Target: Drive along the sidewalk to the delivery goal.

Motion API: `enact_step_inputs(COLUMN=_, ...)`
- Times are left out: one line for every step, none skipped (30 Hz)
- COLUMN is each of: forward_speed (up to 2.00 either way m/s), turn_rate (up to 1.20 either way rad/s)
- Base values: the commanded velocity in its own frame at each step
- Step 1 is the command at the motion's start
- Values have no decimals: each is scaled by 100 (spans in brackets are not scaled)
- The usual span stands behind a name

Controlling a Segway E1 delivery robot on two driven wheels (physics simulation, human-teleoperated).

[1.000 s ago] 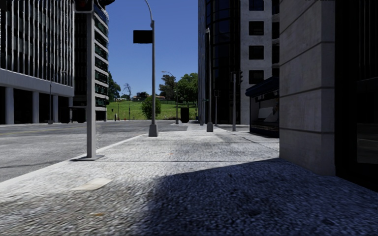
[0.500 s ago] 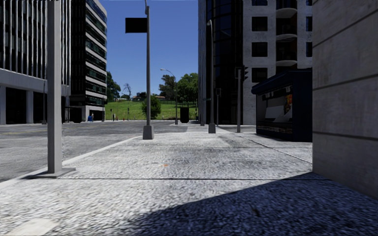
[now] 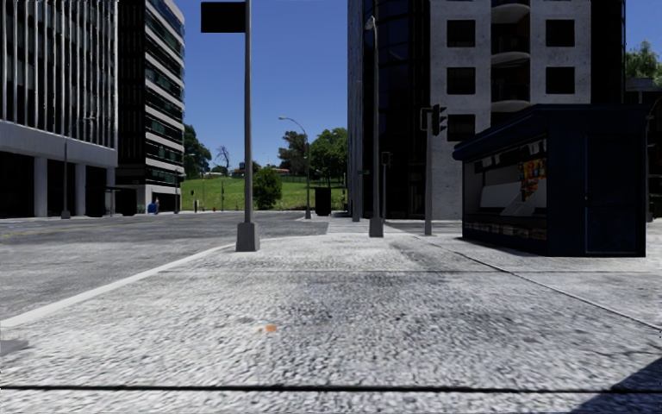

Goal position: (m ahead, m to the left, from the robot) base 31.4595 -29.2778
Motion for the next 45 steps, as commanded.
enact_step_inputs(forward_speed=200, turn_rate=0)
enact_step_inputs(forward_speed=200, turn_rate=0)
enact_step_inputs(forward_speed=200, turn_rate=0)
enact_step_inputs(forward_speed=200, turn_rate=0)
enact_step_inputs(forward_speed=200, turn_rate=0)
enact_step_inputs(forward_speed=200, turn_rate=0)
enact_step_inputs(forward_speed=200, turn_rate=0)
enact_step_inputs(forward_speed=200, turn_rate=0)
enact_step_inputs(forward_speed=200, turn_rate=0)
enact_step_inputs(forward_speed=200, turn_rate=0)
enact_step_inputs(forward_speed=200, turn_rate=0)
enact_step_inputs(forward_speed=200, turn_rate=0)
enact_step_inputs(forward_speed=200, turn_rate=0)
enact_step_inputs(forward_speed=200, turn_rate=0)
enact_step_inputs(forward_speed=200, turn_rate=0)
enact_step_inputs(forward_speed=200, turn_rate=0)
enact_step_inputs(forward_speed=200, turn_rate=0)
enact_step_inputs(forward_speed=200, turn_rate=0)
enact_step_inputs(forward_speed=200, turn_rate=0)
enact_step_inputs(forward_speed=200, turn_rate=0)
enact_step_inputs(forward_speed=200, turn_rate=0)
enact_step_inputs(forward_speed=200, turn_rate=0)
enact_step_inputs(forward_speed=200, turn_rate=0)
enact_step_inputs(forward_speed=200, turn_rate=0)
enact_step_inputs(forward_speed=200, turn_rate=0)
enact_step_inputs(forward_speed=200, turn_rate=0)
enact_step_inputs(forward_speed=200, turn_rate=0)
enact_step_inputs(forward_speed=200, turn_rate=0)
enact_step_inputs(forward_speed=200, turn_rate=0)
enact_step_inputs(forward_speed=200, turn_rate=0)
enact_step_inputs(forward_speed=200, turn_rate=0)
enact_step_inputs(forward_speed=200, turn_rate=0)
enact_step_inputs(forward_speed=200, turn_rate=0)
enact_step_inputs(forward_speed=200, turn_rate=0)
enact_step_inputs(forward_speed=200, turn_rate=0)
enact_step_inputs(forward_speed=200, turn_rate=0)
enact_step_inputs(forward_speed=200, turn_rate=0)
enact_step_inputs(forward_speed=200, turn_rate=0)
enact_step_inputs(forward_speed=200, turn_rate=0)
enact_step_inputs(forward_speed=200, turn_rate=0)
enact_step_inputs(forward_speed=200, turn_rate=0)
enact_step_inputs(forward_speed=200, turn_rate=0)
enact_step_inputs(forward_speed=200, turn_rate=0)
enact_step_inputs(forward_speed=200, turn_rate=0)
enact_step_inputs(forward_speed=200, turn_rate=0)
